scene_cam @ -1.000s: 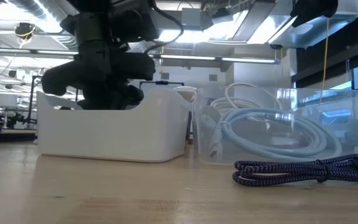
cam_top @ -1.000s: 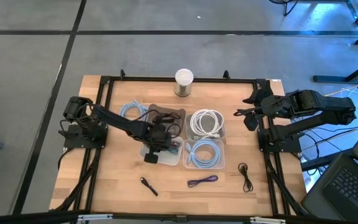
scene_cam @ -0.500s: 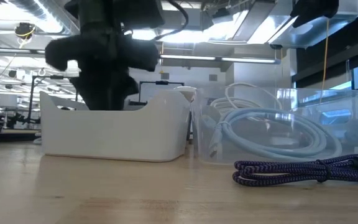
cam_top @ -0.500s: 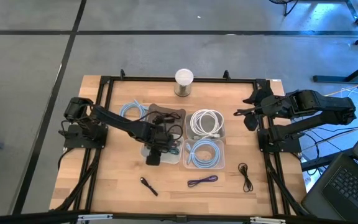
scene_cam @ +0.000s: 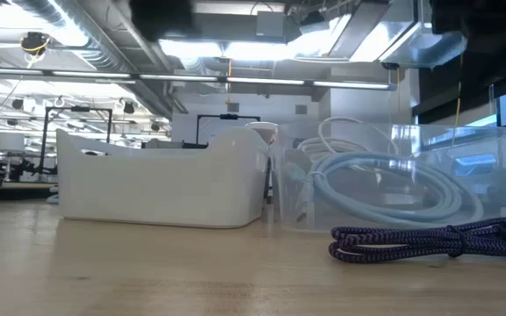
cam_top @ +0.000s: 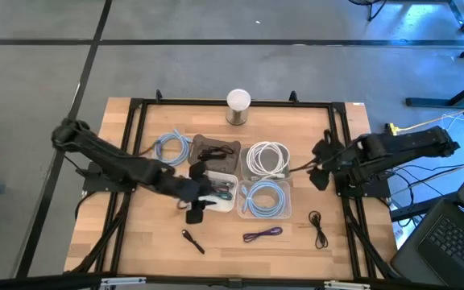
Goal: Pick & Place USB Port
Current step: Put the blue usb cable into the transparent bin
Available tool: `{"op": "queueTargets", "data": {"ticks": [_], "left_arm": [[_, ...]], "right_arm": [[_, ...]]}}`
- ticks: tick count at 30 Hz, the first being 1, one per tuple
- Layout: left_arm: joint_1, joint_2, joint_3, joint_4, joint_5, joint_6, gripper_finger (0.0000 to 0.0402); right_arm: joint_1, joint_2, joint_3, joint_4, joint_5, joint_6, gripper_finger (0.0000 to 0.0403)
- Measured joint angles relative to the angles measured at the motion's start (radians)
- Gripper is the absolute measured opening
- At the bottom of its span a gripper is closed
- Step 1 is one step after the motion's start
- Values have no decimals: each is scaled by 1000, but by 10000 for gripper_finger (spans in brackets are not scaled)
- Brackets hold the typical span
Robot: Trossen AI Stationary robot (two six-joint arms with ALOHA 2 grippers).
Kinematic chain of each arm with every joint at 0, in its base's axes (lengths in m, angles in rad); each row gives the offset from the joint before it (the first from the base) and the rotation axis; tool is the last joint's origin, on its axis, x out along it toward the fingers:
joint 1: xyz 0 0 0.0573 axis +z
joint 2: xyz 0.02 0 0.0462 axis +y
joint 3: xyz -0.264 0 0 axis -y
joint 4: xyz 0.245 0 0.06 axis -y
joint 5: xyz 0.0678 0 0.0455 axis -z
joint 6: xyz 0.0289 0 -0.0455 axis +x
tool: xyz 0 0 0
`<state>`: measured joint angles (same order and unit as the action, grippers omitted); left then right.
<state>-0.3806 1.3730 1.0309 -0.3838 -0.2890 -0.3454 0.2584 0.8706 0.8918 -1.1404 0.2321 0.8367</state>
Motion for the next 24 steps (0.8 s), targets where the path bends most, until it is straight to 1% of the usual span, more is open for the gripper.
{"op": "queueTargets", "data": {"ticks": [3,5,8,10,13,17,21,24], "left_arm": [[-41,-66,0,24,-61,20,173],[-65,-101,0,21,-135,53,172],[-94,-147,-1,-5,-269,115,169],[-106,-170,-1,-24,-346,145,168],[-109,-189,-1,-50,-424,174,170],[-102,-194,-1,-70,-482,189,171],[-93,-194,-1,-53,-487,226,167],[-79,-194,-1,-46,-487,237,165]], "right_arm": [[69,-1,-73,102,-88,152,241],[141,0,-123,180,-127,257,241],[269,9,-181,278,-126,419,240],[356,26,-210,308,-102,543,234],[477,71,-226,314,-59,715,220],[601,155,-227,330,-44,892,197],[681,244,-227,362,-48,1017,178],[718,305,-227,376,-72,1075,169]]}}
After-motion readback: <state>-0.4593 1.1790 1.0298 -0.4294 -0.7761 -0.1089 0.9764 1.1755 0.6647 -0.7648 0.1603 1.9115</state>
